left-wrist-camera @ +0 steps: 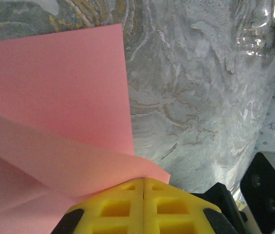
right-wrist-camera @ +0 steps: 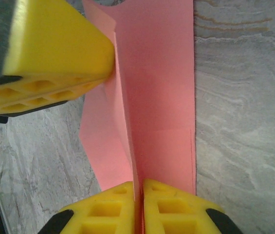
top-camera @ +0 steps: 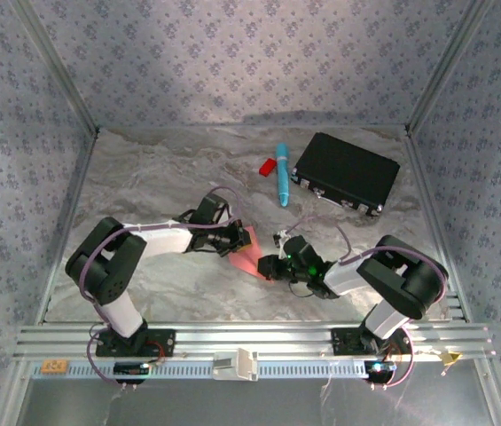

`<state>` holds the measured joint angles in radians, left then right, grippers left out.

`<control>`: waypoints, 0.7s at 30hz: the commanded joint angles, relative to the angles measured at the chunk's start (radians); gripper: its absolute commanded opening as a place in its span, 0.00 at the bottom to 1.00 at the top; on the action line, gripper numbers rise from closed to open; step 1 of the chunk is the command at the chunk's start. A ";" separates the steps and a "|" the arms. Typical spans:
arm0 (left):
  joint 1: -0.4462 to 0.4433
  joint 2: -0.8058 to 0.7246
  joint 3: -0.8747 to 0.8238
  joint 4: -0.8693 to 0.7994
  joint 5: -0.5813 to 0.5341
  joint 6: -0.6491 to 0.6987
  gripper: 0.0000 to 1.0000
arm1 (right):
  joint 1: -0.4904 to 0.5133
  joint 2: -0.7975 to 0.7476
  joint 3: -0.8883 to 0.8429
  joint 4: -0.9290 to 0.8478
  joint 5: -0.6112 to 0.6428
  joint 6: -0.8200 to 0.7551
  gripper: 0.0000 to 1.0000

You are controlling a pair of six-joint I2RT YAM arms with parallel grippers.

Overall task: Fold a paper plane with a square sheet of paper (pick it up from the middle)
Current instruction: Fourth fold the wing at the center of the table.

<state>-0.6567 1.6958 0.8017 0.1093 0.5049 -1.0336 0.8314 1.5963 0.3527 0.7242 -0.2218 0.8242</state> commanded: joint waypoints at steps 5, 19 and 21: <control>-0.005 0.038 -0.006 0.022 -0.011 0.014 0.03 | 0.002 0.010 0.010 -0.124 -0.009 0.014 0.16; -0.006 0.063 0.015 0.019 -0.011 0.043 0.04 | 0.001 0.042 0.029 -0.146 -0.004 0.048 0.10; -0.006 0.069 0.019 0.020 -0.007 0.044 0.03 | 0.002 0.043 0.032 -0.145 -0.010 0.050 0.13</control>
<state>-0.6567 1.7382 0.8013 0.1173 0.5003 -1.0130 0.8288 1.5970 0.3798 0.6739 -0.2256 0.8505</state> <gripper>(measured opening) 0.047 0.118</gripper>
